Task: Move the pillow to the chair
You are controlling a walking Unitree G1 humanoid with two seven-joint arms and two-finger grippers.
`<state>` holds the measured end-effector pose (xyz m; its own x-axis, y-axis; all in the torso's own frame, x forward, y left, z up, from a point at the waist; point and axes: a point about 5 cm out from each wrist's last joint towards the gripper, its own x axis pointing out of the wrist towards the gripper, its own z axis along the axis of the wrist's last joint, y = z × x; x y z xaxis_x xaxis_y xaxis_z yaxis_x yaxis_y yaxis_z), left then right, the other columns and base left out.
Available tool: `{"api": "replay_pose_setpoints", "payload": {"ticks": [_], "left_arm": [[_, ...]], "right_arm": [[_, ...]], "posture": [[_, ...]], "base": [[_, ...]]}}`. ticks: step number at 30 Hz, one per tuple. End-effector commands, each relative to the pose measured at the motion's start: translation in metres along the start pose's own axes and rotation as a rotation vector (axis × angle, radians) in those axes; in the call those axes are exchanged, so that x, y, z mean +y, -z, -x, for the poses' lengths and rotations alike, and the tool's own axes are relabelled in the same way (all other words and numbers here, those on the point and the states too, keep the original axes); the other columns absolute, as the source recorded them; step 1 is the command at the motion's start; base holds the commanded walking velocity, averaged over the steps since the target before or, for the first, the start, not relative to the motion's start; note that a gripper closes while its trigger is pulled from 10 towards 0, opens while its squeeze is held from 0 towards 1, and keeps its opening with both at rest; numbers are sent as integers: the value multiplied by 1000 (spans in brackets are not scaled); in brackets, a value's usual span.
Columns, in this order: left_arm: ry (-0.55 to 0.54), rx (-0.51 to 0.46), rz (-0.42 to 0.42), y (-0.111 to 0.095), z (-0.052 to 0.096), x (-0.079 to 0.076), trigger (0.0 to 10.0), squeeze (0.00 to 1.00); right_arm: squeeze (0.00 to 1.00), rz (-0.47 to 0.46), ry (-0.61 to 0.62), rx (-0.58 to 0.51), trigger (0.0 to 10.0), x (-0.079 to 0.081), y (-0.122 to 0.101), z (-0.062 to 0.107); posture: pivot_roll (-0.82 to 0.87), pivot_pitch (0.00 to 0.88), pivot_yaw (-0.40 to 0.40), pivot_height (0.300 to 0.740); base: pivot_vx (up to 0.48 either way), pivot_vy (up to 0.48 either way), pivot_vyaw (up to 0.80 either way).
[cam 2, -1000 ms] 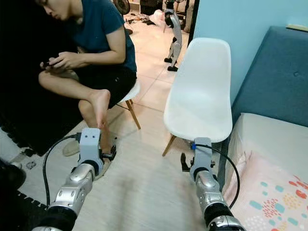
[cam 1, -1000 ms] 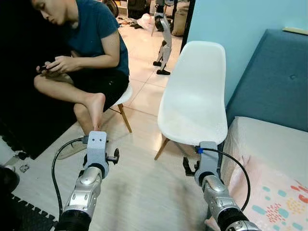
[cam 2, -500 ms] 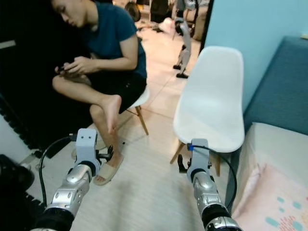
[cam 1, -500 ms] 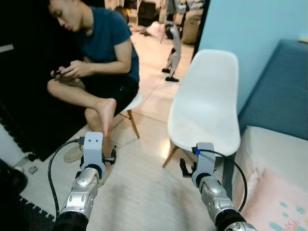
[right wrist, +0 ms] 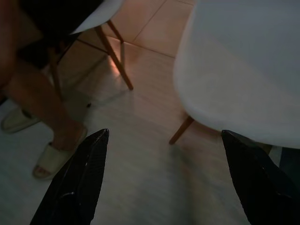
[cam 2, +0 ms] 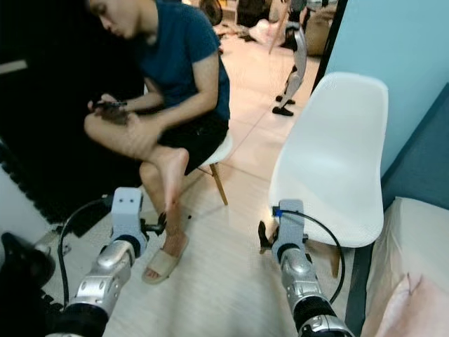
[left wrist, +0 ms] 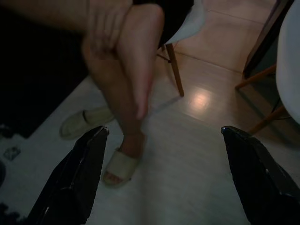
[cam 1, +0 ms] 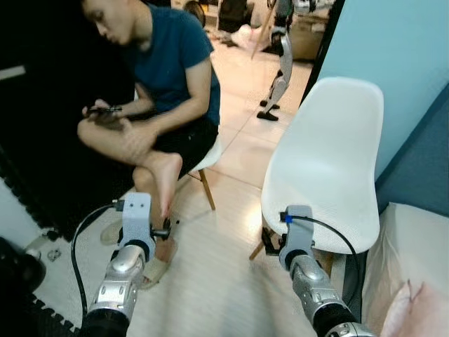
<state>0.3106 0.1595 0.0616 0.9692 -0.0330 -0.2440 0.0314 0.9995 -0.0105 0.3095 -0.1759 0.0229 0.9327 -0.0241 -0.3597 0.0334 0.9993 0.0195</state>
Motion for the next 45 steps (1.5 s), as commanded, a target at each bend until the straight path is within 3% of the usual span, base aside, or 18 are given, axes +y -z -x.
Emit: {"api": "replay_pose_setpoints", "payload": {"ticks": [1, 13, 36, 40, 45], "left_arm": [[8, 9, 2, 3, 1, -2, 10000, 0], [-2, 14, -16, 5, 1, -5, 10000, 0], [-14, 26, -16, 10, 4, -3, 10000, 0], [-22, 37, -17, 12, 3, -4, 10000, 0], [-22, 46, -20, 13, 2, -6, 10000, 0]], "right_arm": [[0, 1, 9, 17, 10000, -2, 4, 1], [0, -7, 22, 32, 10000, -4, 6, 1], [0, 29, 67, 55, 10000, -12, 9, 3], [0, 81, 88, 64, 10000, -14, 10, 3], [0, 92, 111, 127, 10000, -17, 17, 4]], "posture": [[-54, 44, -29, 740], [-52, 45, -35, 740], [-49, 52, -44, 740], [-51, 46, -46, 740], [-49, 34, -50, 740]], "base": [[0, 0, 0], [0, 0, 0], [0, 0, -800], [0, 0, -800], [0, 0, -800]]}}
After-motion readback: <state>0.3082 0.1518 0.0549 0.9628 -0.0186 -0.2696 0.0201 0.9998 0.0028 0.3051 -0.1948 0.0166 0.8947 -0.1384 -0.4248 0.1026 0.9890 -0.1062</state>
